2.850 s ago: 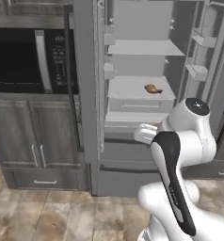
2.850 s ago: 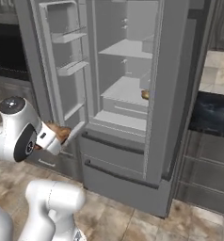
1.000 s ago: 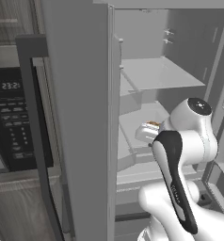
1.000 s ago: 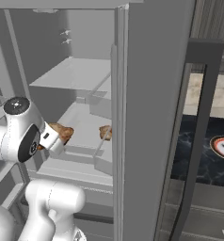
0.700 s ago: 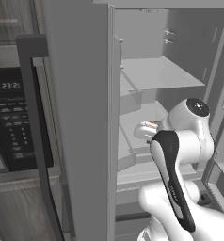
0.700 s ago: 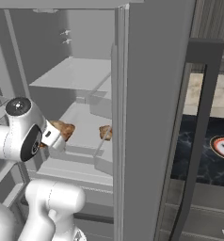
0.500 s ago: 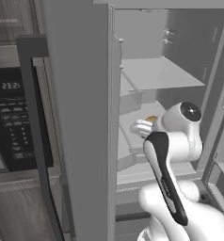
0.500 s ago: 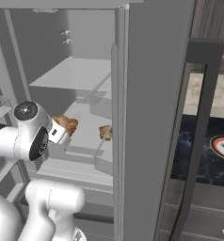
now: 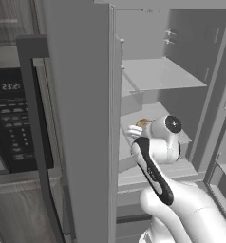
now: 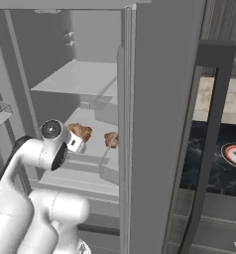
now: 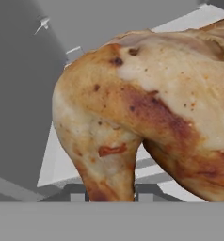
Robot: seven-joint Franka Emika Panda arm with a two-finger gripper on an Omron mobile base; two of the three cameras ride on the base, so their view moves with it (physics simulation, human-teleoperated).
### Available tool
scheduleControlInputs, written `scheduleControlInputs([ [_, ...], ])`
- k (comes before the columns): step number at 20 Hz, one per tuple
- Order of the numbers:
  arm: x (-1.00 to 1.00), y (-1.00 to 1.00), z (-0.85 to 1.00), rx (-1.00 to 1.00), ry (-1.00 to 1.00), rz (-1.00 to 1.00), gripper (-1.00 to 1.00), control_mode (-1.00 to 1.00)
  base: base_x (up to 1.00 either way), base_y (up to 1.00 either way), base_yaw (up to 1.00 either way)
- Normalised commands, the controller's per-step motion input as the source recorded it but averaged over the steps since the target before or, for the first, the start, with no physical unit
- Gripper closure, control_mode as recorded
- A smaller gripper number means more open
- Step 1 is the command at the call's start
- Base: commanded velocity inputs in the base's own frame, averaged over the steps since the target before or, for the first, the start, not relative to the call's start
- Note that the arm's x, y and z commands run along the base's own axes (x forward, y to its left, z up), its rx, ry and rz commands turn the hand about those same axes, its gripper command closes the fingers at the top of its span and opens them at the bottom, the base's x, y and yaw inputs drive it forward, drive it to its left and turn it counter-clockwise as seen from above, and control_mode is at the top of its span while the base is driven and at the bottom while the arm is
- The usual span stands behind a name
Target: Place the chicken drumstick on the counter behind the older chicken drumstick on the same shelf of the fridge to maintain FIFO order. Close the fridge door when finished.
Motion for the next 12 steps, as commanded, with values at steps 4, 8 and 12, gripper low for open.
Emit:
scheduleControlInputs([
  [4,0.96,0.00,-0.04,0.00,0.01,0.00,1.00,-1.00,0.00,0.00,0.00],
  [8,0.93,0.00,-0.06,0.00,0.01,0.00,1.00,-1.00,0.00,0.00,0.00],
  [12,0.84,0.00,-0.05,0.00,0.02,0.00,1.00,-1.00,0.00,0.00,0.00],
])
